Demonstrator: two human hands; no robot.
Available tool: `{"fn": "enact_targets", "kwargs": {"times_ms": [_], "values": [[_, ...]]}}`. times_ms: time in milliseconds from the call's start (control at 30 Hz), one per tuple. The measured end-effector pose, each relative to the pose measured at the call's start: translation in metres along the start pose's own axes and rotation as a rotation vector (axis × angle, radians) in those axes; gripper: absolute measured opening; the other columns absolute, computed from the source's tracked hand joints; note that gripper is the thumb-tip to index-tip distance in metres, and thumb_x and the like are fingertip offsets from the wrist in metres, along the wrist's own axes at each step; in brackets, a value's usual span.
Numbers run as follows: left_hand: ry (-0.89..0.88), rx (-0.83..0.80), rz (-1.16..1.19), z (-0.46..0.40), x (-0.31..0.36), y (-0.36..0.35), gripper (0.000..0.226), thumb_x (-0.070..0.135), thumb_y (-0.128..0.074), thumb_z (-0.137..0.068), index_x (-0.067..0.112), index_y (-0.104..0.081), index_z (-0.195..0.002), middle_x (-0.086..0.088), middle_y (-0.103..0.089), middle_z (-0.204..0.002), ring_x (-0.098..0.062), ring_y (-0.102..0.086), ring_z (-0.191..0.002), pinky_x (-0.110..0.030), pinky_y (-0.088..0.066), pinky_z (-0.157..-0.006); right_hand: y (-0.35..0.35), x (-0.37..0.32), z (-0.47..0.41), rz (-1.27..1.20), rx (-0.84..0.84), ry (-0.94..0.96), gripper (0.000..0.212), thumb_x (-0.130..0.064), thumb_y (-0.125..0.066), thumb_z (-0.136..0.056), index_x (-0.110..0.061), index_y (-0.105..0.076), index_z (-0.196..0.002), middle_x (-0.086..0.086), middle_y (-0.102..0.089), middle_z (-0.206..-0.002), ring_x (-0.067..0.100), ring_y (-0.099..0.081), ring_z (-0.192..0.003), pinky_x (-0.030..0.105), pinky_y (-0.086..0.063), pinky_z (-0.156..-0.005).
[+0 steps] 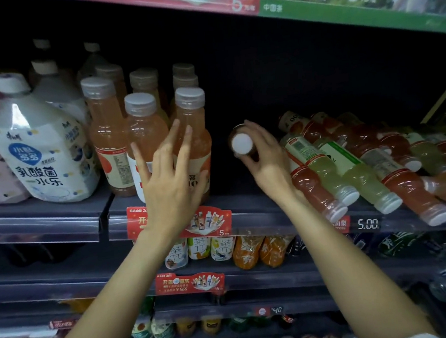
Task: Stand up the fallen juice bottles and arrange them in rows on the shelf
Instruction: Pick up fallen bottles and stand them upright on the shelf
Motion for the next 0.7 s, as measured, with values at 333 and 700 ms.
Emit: {"fn": "enact_targets", "kwargs": {"times_ms": [333, 700], "values": [[0.010, -0.044, -0.021, 0.001, -0.001, -0.007, 0.080, 0.032, -0.068, -0.083, 0.010, -0.026, -0.148, -0.015, -0.031, -0.152, -0.025, -0.036, -0.135, -0.050, 0.009, -0.117, 0.020, 0.002, -0.059, -0.351, 0.025, -0.397, 0.027, -0.033, -0.073, -0.081, -0.021, -0.059, -0.101, -0.008, -0.062, -0.095, 0.007, -0.060, -0.091, 0.019, -0.049, -0.079], [-0.016, -0.049, -0.028, 0.004, -0.001, -0.006, 0.079, 0.032, -0.069, -0.084, 0.010, -0.029, -0.148, -0.014, -0.031, -0.152, -0.025, -0.037, -0.135, -0.052, 0.005, -0.116, -0.025, 0.011, -0.044, -0.437, -0.187, -0.473, 0.084, -0.013, -0.076, -0.077, -0.022, -0.027, -0.145, 0.003, -0.053, -0.131, 0.013, -0.052, -0.116, 0.028, -0.044, -0.094]]}}
Point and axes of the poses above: each hand's wrist, its own z-axis away from the middle knuckle, its own y-axis out of the back of the hand, x = y × z, the point moved 7 cm from there along -z, towards the middle knuckle
